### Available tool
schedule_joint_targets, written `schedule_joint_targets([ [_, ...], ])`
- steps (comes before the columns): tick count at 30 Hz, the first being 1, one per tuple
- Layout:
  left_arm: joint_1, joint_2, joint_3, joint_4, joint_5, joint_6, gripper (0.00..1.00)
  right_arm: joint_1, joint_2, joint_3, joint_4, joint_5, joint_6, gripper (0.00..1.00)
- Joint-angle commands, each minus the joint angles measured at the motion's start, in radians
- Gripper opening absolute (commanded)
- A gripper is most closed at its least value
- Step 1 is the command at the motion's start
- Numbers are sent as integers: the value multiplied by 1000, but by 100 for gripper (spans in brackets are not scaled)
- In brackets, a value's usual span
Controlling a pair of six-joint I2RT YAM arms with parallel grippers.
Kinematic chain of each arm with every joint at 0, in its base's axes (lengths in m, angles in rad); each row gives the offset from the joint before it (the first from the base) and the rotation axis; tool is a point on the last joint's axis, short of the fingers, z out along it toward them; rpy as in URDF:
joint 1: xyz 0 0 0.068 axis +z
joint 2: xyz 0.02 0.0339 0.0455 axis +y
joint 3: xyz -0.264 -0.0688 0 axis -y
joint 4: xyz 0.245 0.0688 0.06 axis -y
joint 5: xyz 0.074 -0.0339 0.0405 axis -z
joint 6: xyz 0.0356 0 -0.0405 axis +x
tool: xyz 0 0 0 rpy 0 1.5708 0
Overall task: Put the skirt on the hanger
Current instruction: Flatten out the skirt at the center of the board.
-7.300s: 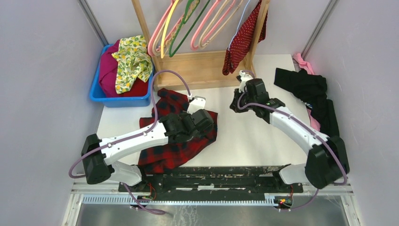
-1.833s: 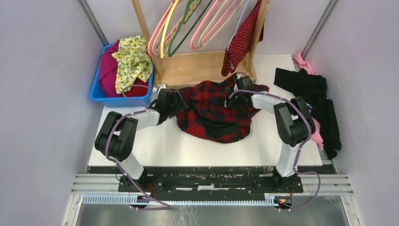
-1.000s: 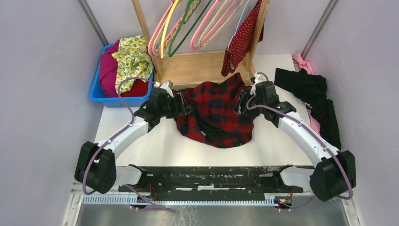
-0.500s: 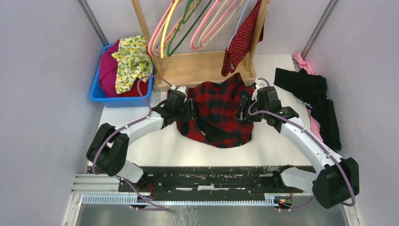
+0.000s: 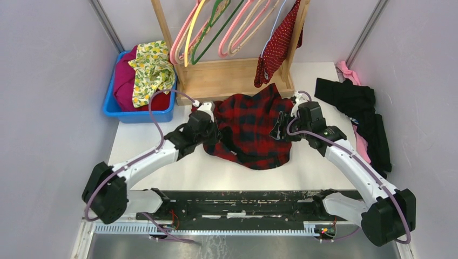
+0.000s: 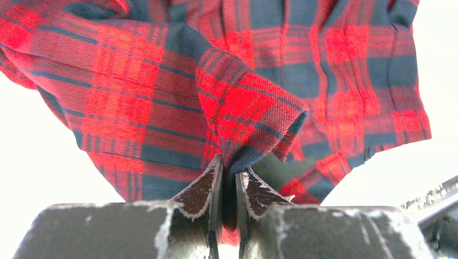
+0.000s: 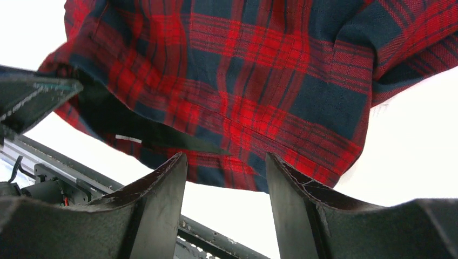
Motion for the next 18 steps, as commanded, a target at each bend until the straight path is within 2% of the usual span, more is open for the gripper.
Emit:
schedule_joint_targets([
  [1,-84,-142,-80,51,-37,4,17,3,-28,-23,37,-7,-1,61],
  [8,-166,-326,-275,37,-77,-106,24,4,20,-74,85,1,10,61],
  [14,-174,-350,-344,-66,-54,-199,49,4,89,-80,79,28,0,59],
  [18,-214,-332,-356,-72,-11,-206,54,4,108,-104,65,66,-2,56],
])
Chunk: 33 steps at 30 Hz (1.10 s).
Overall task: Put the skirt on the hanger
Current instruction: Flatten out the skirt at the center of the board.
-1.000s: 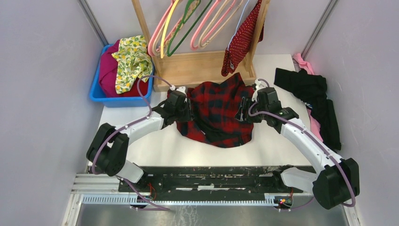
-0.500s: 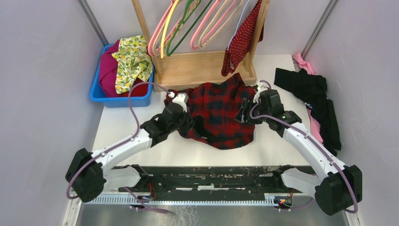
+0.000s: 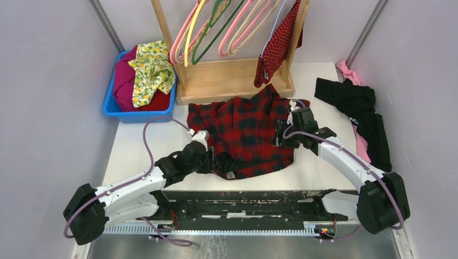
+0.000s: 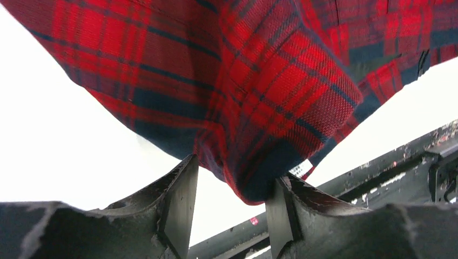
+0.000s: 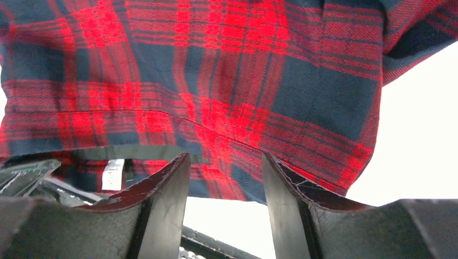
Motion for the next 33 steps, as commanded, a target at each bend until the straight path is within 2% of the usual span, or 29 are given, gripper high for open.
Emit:
schedule_joint_targets([
  [1,-49,11,-5,-19,28,-64,54,4,19,-20,14,68,-10,55],
  [3,-69,10,-17,-26,12,-68,54,4,26,-22,-13,106,-11,54],
  [6,-76,4,-35,-31,-2,-84,54,8,6,-35,-50,164,-4,61],
  [16,-99,-10,-72,-11,-51,-117,51,34,-62,-79,-139,249,2,65],
  [23,-107,-31,-107,6,-72,-124,49,57,18,-90,-122,248,32,64],
  [29,-107,-42,-125,18,-78,-120,48,66,61,-105,-83,275,48,50],
  [33,-108,-67,-147,30,-84,-124,47,67,84,-96,-64,266,47,31],
])
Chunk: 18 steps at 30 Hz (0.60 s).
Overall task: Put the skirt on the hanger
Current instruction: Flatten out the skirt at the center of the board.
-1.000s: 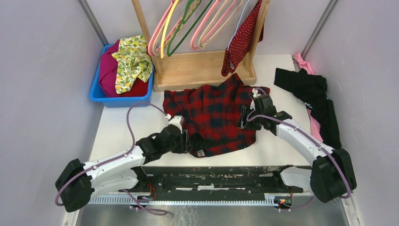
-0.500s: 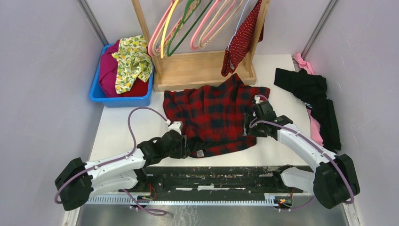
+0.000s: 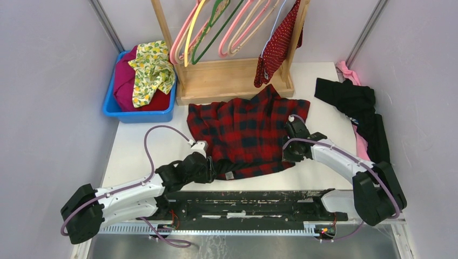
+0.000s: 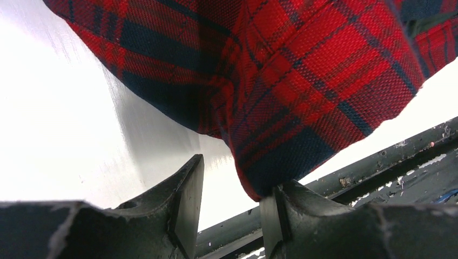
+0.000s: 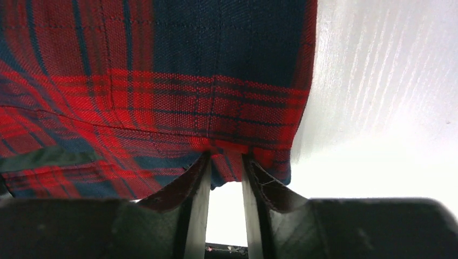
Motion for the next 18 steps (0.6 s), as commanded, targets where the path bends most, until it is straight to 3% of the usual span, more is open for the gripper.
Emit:
schedule_joint_targets([
  [1,-4,-34,-30,27,-43,-38,47,3,12,13,50,22,12,29],
  [3,-3,-51,-42,28,-50,-41,46,3,4,17,41,28,8,22],
  [5,-4,-70,-52,25,-59,-48,46,2,-24,15,34,33,9,2],
  [8,-4,-101,-62,16,-87,-71,45,3,-75,17,32,7,17,2],
  [9,-3,-106,-66,22,-88,-73,45,3,-89,17,40,-17,12,11],
  [10,-4,-108,-69,27,-89,-77,46,3,-98,18,42,-32,10,34],
  [11,-4,-104,-71,36,-86,-83,46,5,-103,25,38,-37,7,47],
  [13,-3,-89,-71,61,-79,-87,46,9,-91,43,26,-39,-13,54],
  [18,-3,-7,-62,112,-81,-78,46,18,-2,74,21,-20,-31,60],
])
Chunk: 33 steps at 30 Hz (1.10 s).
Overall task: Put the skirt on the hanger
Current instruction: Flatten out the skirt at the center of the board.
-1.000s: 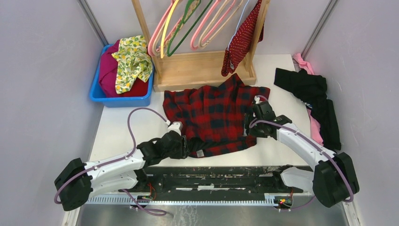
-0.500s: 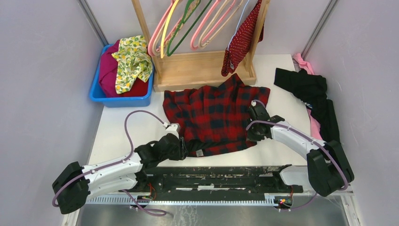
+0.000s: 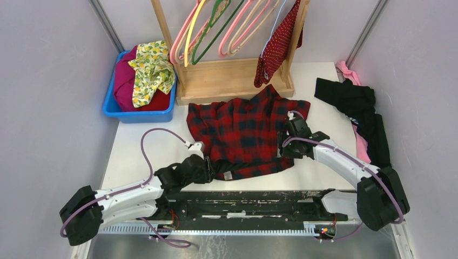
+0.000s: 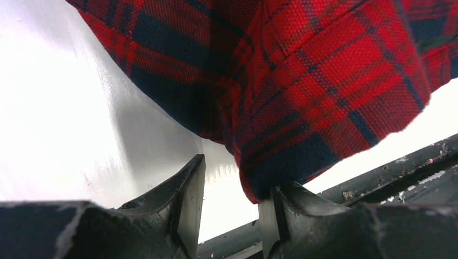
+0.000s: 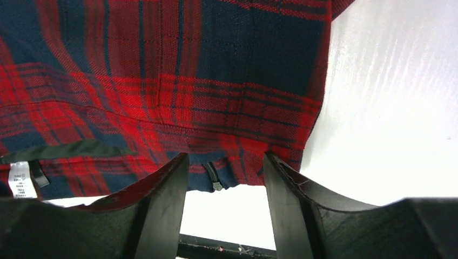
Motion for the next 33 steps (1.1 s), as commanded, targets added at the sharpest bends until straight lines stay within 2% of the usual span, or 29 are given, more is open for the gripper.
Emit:
schedule_joint_targets([
  [1,-2,71,-2,80,-39,-31,46,14,76,52,18,10,-25,61],
  [4,-2,104,-23,128,-44,-39,46,28,125,51,52,16,-20,65],
  [5,-2,112,-33,142,-49,-45,46,32,135,52,56,23,-19,64],
  [12,0,139,-66,181,-135,-82,44,35,120,49,85,47,-14,25],
  [18,5,191,-60,205,-188,-90,42,34,70,67,50,79,-27,2],
  [25,15,287,-49,259,-277,-97,42,17,26,58,9,129,-37,1],
  [26,18,295,-48,279,-277,-93,42,12,22,57,2,138,-34,10],
  [28,29,310,-46,322,-271,-75,43,3,22,63,-20,144,-32,55],
  [29,37,322,-40,338,-269,-61,44,-1,26,67,-28,141,-37,63],
  [33,89,390,-16,398,-222,2,45,-2,57,85,-7,56,-49,68],
])
